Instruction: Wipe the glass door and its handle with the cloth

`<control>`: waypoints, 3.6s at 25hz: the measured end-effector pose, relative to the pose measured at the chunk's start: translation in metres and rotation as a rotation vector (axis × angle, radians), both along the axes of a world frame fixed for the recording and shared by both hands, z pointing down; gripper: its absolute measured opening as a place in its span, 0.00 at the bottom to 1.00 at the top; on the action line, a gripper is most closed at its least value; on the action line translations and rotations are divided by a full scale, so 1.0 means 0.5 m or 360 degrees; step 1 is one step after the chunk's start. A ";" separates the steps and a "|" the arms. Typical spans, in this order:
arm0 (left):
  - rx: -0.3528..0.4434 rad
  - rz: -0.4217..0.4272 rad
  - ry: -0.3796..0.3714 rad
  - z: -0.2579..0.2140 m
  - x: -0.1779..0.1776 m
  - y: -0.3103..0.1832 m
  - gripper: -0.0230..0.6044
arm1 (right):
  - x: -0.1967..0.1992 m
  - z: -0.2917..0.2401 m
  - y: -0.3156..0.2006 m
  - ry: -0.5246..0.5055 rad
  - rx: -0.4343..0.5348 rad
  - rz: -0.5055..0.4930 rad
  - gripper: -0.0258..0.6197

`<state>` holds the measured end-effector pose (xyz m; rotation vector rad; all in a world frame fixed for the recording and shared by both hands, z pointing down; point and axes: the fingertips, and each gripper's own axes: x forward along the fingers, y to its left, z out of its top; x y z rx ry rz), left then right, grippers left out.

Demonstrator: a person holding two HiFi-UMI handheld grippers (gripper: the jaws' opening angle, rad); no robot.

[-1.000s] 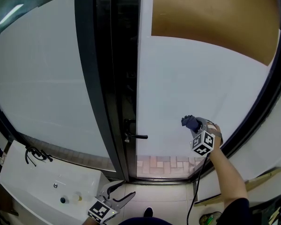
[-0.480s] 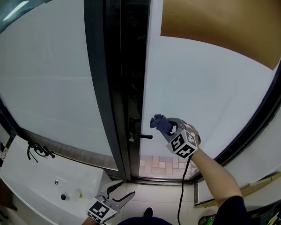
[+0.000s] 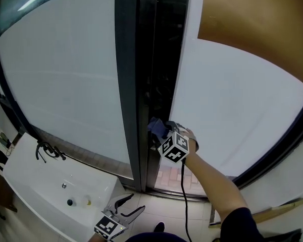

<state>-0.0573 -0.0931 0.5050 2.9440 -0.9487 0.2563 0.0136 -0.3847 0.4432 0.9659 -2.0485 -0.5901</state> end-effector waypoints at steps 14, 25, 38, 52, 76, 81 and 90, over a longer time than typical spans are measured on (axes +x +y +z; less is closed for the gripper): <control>-0.0011 -0.0015 -0.0005 0.018 0.003 -0.004 0.41 | -0.036 0.089 0.044 0.0088 -0.0467 -0.0084 0.26; -0.0021 0.0001 0.0009 0.014 0.019 -0.008 0.41 | -0.005 0.113 0.081 0.0346 -0.0464 -0.0131 0.26; -0.0012 0.0072 0.0010 0.011 0.047 -0.017 0.41 | 0.153 0.136 0.113 0.0456 -0.0456 -0.0005 0.26; -0.0001 0.0073 -0.0010 0.012 0.033 -0.013 0.41 | 0.044 0.062 0.116 0.0225 -0.0391 -0.0118 0.26; 0.0014 0.0078 0.0025 0.006 0.021 -0.013 0.41 | 0.145 0.146 0.111 0.0505 -0.0403 0.0039 0.26; 0.0017 0.0087 0.0016 0.010 0.020 -0.012 0.41 | 0.174 0.132 0.127 0.0358 -0.0362 0.0100 0.26; 0.0007 0.0068 0.0015 0.005 0.014 -0.009 0.41 | -0.016 0.108 0.202 -0.0070 -0.0240 -0.0170 0.26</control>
